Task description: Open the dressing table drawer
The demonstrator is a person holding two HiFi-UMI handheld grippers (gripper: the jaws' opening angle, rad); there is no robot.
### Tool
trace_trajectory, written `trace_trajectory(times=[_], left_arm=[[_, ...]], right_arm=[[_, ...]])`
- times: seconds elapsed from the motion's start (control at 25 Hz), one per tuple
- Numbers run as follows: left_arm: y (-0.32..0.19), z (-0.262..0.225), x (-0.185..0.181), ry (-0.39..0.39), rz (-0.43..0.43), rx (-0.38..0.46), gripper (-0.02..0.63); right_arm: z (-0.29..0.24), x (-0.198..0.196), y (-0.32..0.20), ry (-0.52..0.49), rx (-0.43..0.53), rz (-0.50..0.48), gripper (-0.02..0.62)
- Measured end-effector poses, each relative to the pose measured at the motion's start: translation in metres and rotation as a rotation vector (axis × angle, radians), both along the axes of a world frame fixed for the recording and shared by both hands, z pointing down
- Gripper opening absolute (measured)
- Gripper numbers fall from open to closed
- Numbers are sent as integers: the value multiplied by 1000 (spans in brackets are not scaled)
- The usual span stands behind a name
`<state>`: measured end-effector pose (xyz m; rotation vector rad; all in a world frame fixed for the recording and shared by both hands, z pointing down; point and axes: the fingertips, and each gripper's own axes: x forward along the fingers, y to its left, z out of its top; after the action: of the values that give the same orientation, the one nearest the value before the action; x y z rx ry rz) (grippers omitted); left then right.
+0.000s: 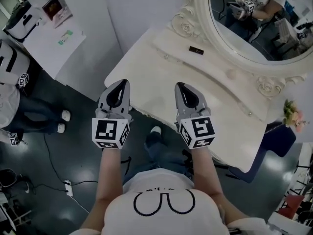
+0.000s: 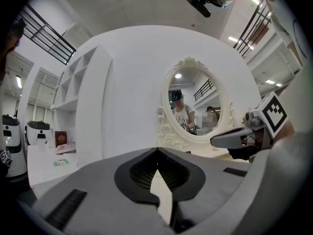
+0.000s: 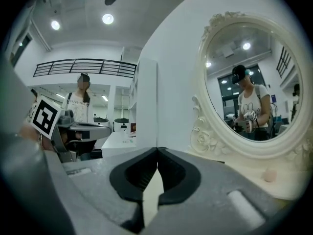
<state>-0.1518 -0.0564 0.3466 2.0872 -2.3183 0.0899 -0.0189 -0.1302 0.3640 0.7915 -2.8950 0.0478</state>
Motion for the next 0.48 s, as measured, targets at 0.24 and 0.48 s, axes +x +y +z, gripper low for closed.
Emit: trace_trajectory(times=[0.24, 0.48], left_arm=[[-73, 13, -36, 18, 59, -44, -2], [-129, 29, -48, 51, 128, -91, -2]], right_arm=[[19, -28, -59, 13, -34, 56, -5], [51, -34, -104, 41, -133, 109, -3]])
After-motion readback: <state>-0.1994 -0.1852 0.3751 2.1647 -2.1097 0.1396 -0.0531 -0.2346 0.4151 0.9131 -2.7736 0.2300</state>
